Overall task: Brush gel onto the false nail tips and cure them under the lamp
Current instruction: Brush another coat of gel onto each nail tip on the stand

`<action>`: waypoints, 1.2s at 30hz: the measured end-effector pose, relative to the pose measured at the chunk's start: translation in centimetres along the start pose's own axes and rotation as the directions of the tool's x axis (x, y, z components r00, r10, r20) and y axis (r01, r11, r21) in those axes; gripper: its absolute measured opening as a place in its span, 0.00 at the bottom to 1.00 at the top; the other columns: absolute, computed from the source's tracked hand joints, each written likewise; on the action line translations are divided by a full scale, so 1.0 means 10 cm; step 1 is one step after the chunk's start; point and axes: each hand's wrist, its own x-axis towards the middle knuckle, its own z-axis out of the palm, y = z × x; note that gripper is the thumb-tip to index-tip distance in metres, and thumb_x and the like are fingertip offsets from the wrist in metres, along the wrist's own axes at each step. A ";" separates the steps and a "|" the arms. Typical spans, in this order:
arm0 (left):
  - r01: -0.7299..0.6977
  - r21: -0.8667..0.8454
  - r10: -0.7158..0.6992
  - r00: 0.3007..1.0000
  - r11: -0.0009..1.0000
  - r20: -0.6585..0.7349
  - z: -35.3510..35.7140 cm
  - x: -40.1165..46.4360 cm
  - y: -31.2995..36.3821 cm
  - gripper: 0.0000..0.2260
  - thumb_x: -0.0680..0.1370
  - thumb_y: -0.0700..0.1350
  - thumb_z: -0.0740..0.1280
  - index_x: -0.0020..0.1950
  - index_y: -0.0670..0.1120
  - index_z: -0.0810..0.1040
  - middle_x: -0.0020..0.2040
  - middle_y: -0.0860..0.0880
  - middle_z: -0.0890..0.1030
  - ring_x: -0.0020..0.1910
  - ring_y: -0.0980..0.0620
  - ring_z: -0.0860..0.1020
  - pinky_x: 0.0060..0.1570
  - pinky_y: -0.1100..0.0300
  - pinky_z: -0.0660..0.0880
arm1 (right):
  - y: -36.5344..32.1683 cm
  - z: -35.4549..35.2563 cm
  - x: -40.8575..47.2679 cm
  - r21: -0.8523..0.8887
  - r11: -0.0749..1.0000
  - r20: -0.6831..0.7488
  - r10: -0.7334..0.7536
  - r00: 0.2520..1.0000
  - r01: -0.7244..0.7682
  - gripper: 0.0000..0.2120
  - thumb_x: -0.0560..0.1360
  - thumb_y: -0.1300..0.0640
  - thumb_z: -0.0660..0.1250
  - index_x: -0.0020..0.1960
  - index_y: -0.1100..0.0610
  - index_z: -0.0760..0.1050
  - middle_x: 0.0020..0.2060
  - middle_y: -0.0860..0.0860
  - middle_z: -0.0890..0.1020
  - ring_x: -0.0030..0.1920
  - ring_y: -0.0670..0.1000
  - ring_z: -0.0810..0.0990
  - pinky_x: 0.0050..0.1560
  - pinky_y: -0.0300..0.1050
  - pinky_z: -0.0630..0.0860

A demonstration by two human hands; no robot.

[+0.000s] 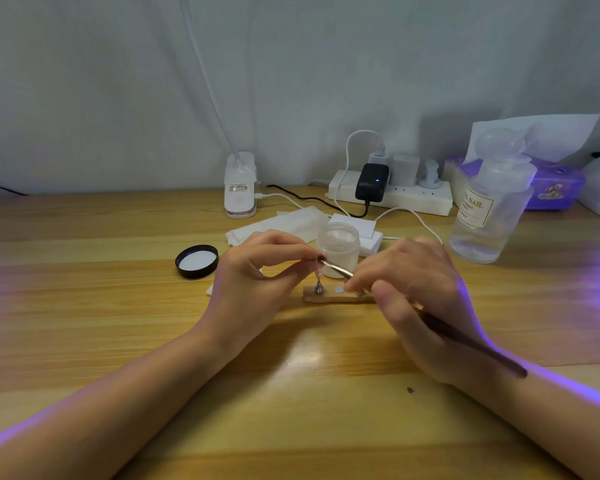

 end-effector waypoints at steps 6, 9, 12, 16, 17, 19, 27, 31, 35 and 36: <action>0.004 -0.023 -0.004 1.000 1.000 -0.004 0.00 0.00 -0.01 0.07 0.69 0.42 0.72 0.44 0.52 0.82 0.41 0.54 0.82 0.43 0.52 0.79 0.44 0.59 0.75 | 0.04 0.00 0.01 0.063 0.986 -0.069 0.162 0.984 -0.157 0.18 0.75 0.53 0.51 0.39 0.55 0.78 0.34 0.40 0.77 0.40 0.40 0.73 0.49 0.46 0.65; -0.015 -0.011 0.014 1.000 1.000 -0.011 0.00 0.00 0.00 0.09 0.69 0.41 0.71 0.46 0.53 0.81 0.42 0.55 0.81 0.43 0.53 0.78 0.45 0.60 0.74 | -0.02 -0.01 0.00 -0.007 1.000 0.000 0.002 1.000 -0.002 0.16 0.74 0.55 0.55 0.39 0.58 0.80 0.36 0.46 0.81 0.39 0.50 0.76 0.47 0.50 0.66; -0.035 0.007 0.035 0.999 0.999 0.000 0.00 0.01 0.00 0.09 0.69 0.42 0.71 0.46 0.54 0.80 0.42 0.56 0.81 0.43 0.54 0.78 0.45 0.60 0.75 | 0.00 0.00 0.00 -0.007 1.000 0.001 0.021 1.000 -0.021 0.16 0.75 0.54 0.55 0.40 0.57 0.80 0.36 0.43 0.79 0.39 0.47 0.75 0.47 0.50 0.66; -0.012 0.001 0.012 1.000 1.000 0.001 0.00 0.00 0.00 0.09 0.69 0.41 0.72 0.45 0.54 0.81 0.42 0.54 0.81 0.43 0.52 0.78 0.44 0.56 0.75 | 0.04 0.01 0.01 0.081 0.979 -0.067 0.195 0.979 -0.189 0.19 0.75 0.52 0.51 0.39 0.56 0.79 0.34 0.37 0.74 0.40 0.38 0.71 0.45 0.48 0.65; -0.010 -0.002 0.010 1.000 1.000 0.001 0.00 0.00 0.01 0.09 0.69 0.41 0.72 0.45 0.54 0.81 0.42 0.55 0.81 0.43 0.52 0.78 0.44 0.57 0.75 | 0.04 0.01 0.01 0.081 0.979 -0.063 0.194 0.979 -0.189 0.19 0.75 0.52 0.51 0.39 0.56 0.78 0.34 0.39 0.76 0.40 0.39 0.71 0.45 0.48 0.65; -0.018 -0.001 0.018 1.000 1.000 0.001 0.00 0.00 0.01 0.09 0.69 0.41 0.71 0.45 0.54 0.81 0.42 0.55 0.81 0.43 0.51 0.78 0.44 0.57 0.75 | 0.00 -0.01 0.01 0.036 0.994 -0.039 0.106 0.994 -0.105 0.17 0.74 0.54 0.53 0.39 0.58 0.79 0.35 0.44 0.79 0.39 0.44 0.74 0.46 0.48 0.66; -0.009 0.003 0.009 1.000 1.000 0.009 0.00 0.00 0.01 0.08 0.70 0.41 0.71 0.46 0.51 0.81 0.42 0.53 0.81 0.44 0.51 0.78 0.44 0.56 0.76 | 0.01 0.01 0.01 0.007 0.989 -0.064 0.148 0.987 -0.148 0.17 0.74 0.53 0.54 0.39 0.58 0.79 0.35 0.36 0.74 0.39 0.41 0.71 0.45 0.46 0.65; -0.022 0.013 0.022 1.000 1.000 0.002 0.00 0.00 0.01 0.09 0.70 0.41 0.71 0.46 0.53 0.81 0.43 0.54 0.81 0.44 0.52 0.78 0.45 0.56 0.75 | -0.02 -0.01 0.01 -0.014 0.999 -0.029 0.045 0.999 -0.046 0.16 0.74 0.55 0.55 0.38 0.59 0.79 0.35 0.44 0.79 0.39 0.46 0.74 0.45 0.48 0.66; -0.042 0.012 0.042 0.999 0.999 0.005 -0.01 0.00 0.00 0.10 0.69 0.41 0.70 0.47 0.54 0.80 0.43 0.54 0.81 0.44 0.52 0.78 0.45 0.58 0.75 | -0.02 0.00 0.01 -0.019 1.000 0.020 0.001 1.000 -0.001 0.16 0.74 0.55 0.56 0.40 0.58 0.80 0.37 0.45 0.80 0.39 0.48 0.76 0.46 0.49 0.67; -0.037 0.009 0.037 0.999 0.999 0.004 0.00 0.00 0.00 0.10 0.69 0.40 0.71 0.47 0.54 0.80 0.43 0.54 0.81 0.44 0.51 0.78 0.45 0.57 0.75 | -0.01 0.00 0.01 -0.003 0.999 0.002 0.042 0.999 -0.042 0.16 0.74 0.54 0.55 0.40 0.58 0.80 0.36 0.42 0.79 0.40 0.46 0.75 0.47 0.48 0.67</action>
